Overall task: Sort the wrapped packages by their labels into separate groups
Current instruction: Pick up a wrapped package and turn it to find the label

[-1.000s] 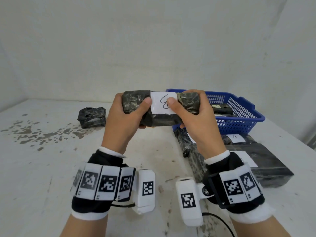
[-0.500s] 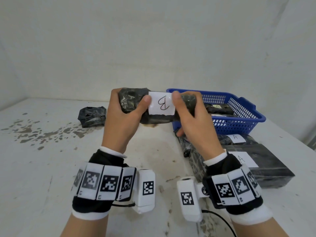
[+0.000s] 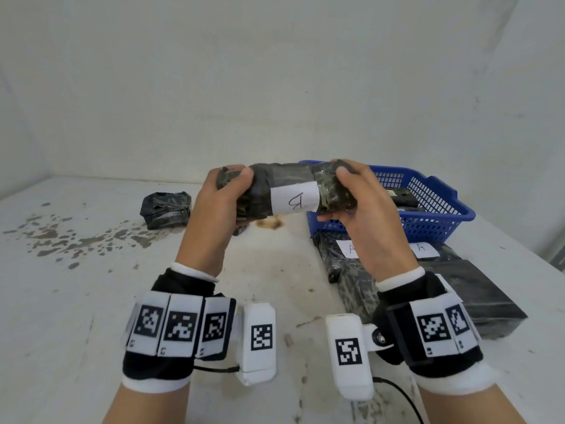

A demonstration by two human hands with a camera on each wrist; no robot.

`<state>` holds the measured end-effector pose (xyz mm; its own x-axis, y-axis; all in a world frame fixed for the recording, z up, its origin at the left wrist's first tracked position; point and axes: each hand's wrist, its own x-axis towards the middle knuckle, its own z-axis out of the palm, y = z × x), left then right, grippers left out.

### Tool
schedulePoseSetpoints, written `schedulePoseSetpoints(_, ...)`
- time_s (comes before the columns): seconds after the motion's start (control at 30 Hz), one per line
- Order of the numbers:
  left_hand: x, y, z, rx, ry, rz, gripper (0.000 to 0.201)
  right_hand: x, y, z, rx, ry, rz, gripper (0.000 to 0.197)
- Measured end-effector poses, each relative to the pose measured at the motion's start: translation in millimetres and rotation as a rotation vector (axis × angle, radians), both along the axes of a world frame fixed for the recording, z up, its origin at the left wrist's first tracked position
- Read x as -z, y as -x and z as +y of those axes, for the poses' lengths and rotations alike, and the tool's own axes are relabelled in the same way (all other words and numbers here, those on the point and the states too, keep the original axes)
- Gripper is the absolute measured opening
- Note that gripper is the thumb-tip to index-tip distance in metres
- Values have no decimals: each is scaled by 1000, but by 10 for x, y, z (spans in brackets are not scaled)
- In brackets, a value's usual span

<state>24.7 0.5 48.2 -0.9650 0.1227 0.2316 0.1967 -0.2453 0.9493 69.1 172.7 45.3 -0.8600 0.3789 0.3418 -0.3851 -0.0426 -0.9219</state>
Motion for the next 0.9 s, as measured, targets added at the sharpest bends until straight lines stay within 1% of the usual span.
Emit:
schedulePoseSetpoints(0.03,5,9,0,-12,-10,1,24,2,-6,-12,2,-18,-8,16)
schedulePoseSetpoints(0.1,25,23,6,-21,-9,7,13,15,-14,-35,22,-83,-12,12)
schedulePoseSetpoints(0.17,48,45,14,-29,1,20,10,27,-20,-59,35,-108,-8,7)
schedulePoseSetpoints(0.23,63,54,17,-39,6,32,11,37,-24,-74,46,-123,6,3)
schedulePoseSetpoints(0.27,71,59,20,-41,8,39,14,43,-26,-75,59,-145,17,5)
schedulePoseSetpoints(0.37,98,69,32,-51,30,75,30,70,-27,-82,80,-193,46,14)
schedulePoseSetpoints(0.43,96,65,36,-55,34,99,34,92,-14,-89,90,-241,48,18)
schedulePoseSetpoints(0.5,94,60,39,-32,17,117,35,106,-5,-98,93,-245,46,20)
schedulePoseSetpoints(0.53,91,52,43,-8,-12,110,40,108,-4,-97,95,-245,46,21)
schedulePoseSetpoints(0.57,86,47,47,23,-53,94,51,106,-4,-96,99,-255,44,21)
schedulePoseSetpoints(0.6,79,48,46,52,-104,77,61,102,-5,-89,102,-265,40,21)
schedulePoseSetpoints(0.67,70,62,35,104,-181,60,71,85,-16,-77,108,-234,21,16)
schedulePoseSetpoints(0.73,81,68,37,123,-128,91,76,66,-28,-73,97,-145,-2,11)
schedulePoseSetpoints(0.77,83,62,40,110,-78,118,76,65,-21,-67,93,-113,-8,9)
schedulePoseSetpoints(0.8,93,60,43,86,-37,145,72,67,-10,-56,97,-111,-11,8)
schedulePoseSetpoints(0.87,95,45,43,50,-3,197,53,59,-1,-39,114,-157,-15,11)
schedulePoseSetpoints(0.9,86,27,36,47,-8,211,47,55,-4,-33,127,-212,-24,17)
